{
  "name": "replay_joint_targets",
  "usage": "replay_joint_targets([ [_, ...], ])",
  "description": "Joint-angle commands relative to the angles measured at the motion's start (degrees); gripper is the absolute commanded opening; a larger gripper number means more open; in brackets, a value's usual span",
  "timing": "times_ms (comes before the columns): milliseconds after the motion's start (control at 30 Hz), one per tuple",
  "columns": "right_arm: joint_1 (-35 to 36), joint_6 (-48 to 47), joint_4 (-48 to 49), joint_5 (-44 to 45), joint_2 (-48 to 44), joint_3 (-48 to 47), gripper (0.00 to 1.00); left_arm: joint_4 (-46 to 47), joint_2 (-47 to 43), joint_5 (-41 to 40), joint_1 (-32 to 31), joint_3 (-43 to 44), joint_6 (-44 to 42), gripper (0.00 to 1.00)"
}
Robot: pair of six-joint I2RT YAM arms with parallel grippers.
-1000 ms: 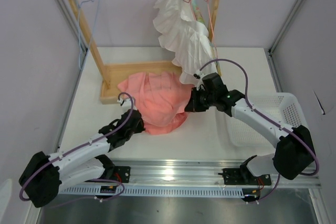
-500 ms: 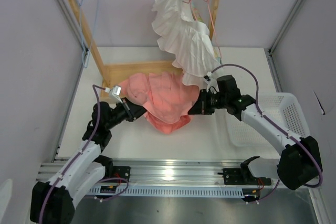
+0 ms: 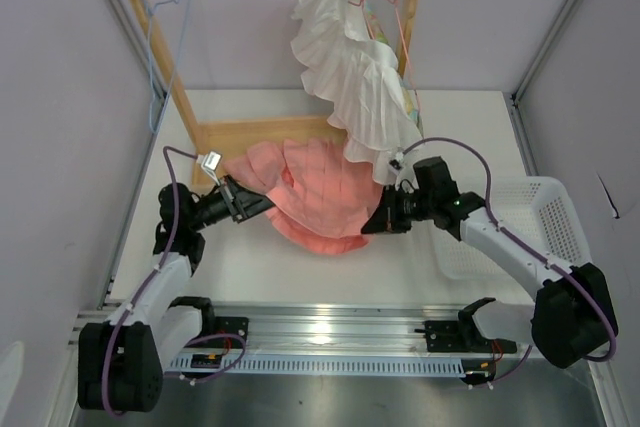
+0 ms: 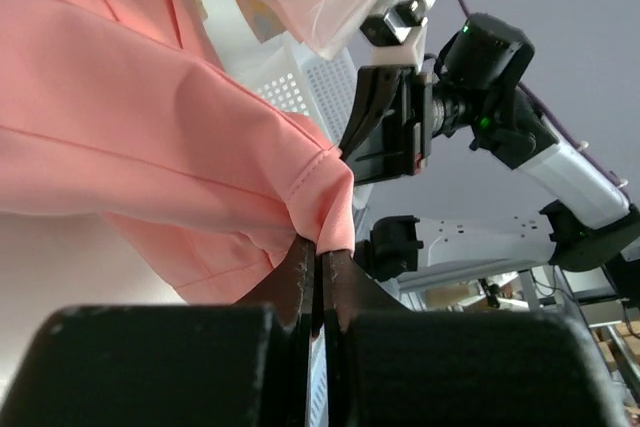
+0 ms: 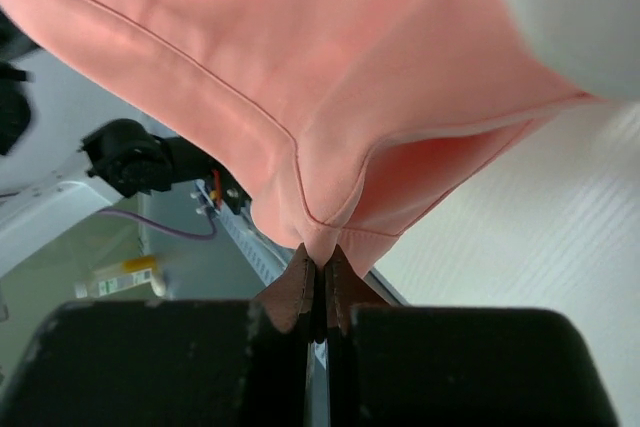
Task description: Place the skirt on the hanger
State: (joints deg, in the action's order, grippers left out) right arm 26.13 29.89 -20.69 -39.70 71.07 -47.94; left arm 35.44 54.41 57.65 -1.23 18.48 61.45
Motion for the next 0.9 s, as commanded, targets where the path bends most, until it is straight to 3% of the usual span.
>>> replay_joint_targets([
  [0,6.4,0.7,1.2,4.2,-1.6,4.6,0.0,-25.7,-3.9,1.9,1.0,8.6,-16.1,0.0],
  [33,9.1,1.9,2.4,6.9,-1.2,6.8,0.0,-31.8,-4.0,-0.7,1.0,9.9,-20.1,0.0],
  [67,11.8,3.0,3.7,8.3,-0.9,7.9,0.0,-43.8,-4.0,-2.4,1.1,11.0,-23.5,0.0],
  [100,16.6,4.2,7.1,9.6,-0.5,9.0,0.0,-49.1,-3.8,-4.5,3.2,14.1,-29.3,0.0],
  [200,20.1,8.9,12.1,12.8,1.8,12.9,0.0,-58.6,-2.4,-9.5,6.8,15.4,-33.7,0.0],
  [233,20.4,8.9,12.2,13.5,3.2,12.9,0.0,-58.6,-2.0,-11.1,7.0,15.4,-33.5,0.0],
  [433,20.5,2.4,5.8,28.1,6.9,4.4,0.27,-62.4,-1.1,-21.2,6.6,16.6,-32.7,0.0],
  [467,20.8,0.7,5.7,28.8,8.8,3.5,0.36,-62.4,-0.5,-22.9,5.8,16.7,-32.6,0.0],
  [600,22.1,-1.9,5.0,33.7,13.4,0.1,0.54,-63.4,1.0,-28.6,3.4,17.2,-32.2,0.0],
  [633,22.5,-2.3,5.0,34.9,14.0,-0.5,0.62,-63.7,1.5,-29.8,2.9,17.6,-32.3,0.0],
  [867,26.7,-4.0,6.9,42.4,11.4,-0.2,0.76,-64.1,5.9,-34.9,1.9,19.0,-33.0,0.0],
])
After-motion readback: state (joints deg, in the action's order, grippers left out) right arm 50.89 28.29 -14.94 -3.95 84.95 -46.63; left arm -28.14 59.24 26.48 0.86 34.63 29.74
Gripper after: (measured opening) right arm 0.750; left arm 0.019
